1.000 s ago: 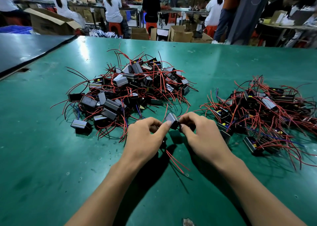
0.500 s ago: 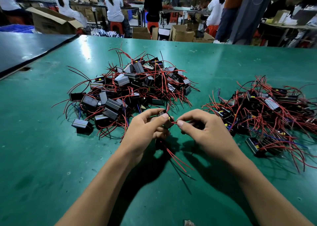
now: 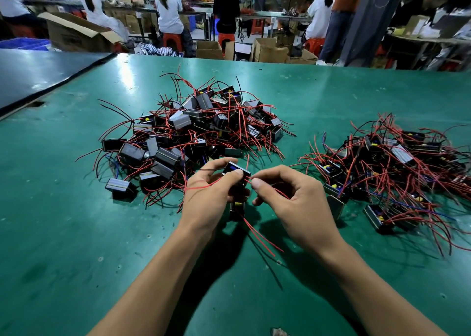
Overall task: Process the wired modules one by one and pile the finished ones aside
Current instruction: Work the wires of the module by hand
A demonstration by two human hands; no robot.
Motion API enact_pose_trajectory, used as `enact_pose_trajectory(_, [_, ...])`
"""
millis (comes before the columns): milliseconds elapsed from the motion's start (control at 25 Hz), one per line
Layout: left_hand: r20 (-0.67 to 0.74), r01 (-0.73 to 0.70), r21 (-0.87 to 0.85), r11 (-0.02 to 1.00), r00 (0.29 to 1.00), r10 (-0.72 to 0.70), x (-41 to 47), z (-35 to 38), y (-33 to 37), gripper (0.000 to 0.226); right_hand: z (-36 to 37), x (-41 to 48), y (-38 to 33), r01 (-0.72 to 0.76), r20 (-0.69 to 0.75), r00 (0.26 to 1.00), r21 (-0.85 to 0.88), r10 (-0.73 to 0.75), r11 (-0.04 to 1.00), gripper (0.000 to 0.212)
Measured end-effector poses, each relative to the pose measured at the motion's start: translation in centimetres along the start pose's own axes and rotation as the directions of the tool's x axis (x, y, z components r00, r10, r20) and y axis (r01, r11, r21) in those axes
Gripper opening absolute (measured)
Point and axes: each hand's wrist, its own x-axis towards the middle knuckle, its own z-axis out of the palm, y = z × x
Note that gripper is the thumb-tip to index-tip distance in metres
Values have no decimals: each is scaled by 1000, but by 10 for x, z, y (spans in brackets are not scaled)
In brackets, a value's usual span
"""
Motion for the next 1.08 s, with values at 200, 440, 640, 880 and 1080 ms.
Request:
enact_pose_trajectory(200, [-41, -18, -93, 996, 999, 14, -1, -2, 4, 22, 0, 4, 1, -231, 175, 963, 161, 203, 959, 10])
enact_pose_trajectory(440, [102, 121, -235, 964, 990, -100, -5, -1, 4, 22, -9, 10, 2, -275, 352, 913, 155, 207, 949, 19])
enact_pose_trajectory(640, [164, 105, -166, 981, 983, -77, -8, -2, 7, 25, -21, 12, 3, -350, 441, 864, 181, 242, 919, 25])
enact_pose_trajectory(880, [267, -12, 156, 988, 963, -30, -16, 9, -3, 35, -21, 11, 3, -231, 280, 939, 79, 200, 970, 37])
enact_pose_trajectory(1080, [324, 2, 173, 985, 944, -59, -16, 5, 3, 60, -23, 15, 2, -243, 221, 951, 104, 216, 964, 21])
